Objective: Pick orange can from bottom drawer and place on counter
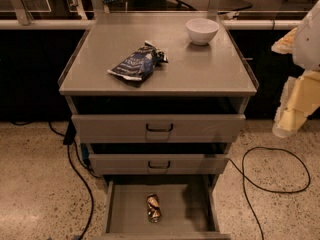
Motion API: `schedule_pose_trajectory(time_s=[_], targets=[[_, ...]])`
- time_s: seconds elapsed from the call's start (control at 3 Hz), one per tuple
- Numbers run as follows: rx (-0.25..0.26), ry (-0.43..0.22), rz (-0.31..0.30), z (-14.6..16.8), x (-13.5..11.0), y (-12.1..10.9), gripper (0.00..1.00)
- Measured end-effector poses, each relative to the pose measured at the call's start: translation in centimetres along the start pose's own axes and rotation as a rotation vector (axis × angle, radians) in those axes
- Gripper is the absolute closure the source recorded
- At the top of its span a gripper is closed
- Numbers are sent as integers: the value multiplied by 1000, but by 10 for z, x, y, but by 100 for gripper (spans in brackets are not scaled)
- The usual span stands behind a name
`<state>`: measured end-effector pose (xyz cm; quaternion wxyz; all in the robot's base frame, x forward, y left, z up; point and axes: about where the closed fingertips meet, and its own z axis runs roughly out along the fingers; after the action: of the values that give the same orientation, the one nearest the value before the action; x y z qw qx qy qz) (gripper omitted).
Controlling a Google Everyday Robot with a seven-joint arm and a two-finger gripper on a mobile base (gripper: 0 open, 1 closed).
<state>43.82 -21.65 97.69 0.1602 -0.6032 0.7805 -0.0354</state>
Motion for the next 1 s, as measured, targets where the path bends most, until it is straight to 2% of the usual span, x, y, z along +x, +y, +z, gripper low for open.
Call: schedule_pose_trajectory(time_s=[0.33, 0.67, 1.0], targets=[[0, 0, 0, 0, 0, 0, 0], [11, -19, -12, 18, 7, 12, 0], [1, -50, -4, 64, 15, 35, 0]])
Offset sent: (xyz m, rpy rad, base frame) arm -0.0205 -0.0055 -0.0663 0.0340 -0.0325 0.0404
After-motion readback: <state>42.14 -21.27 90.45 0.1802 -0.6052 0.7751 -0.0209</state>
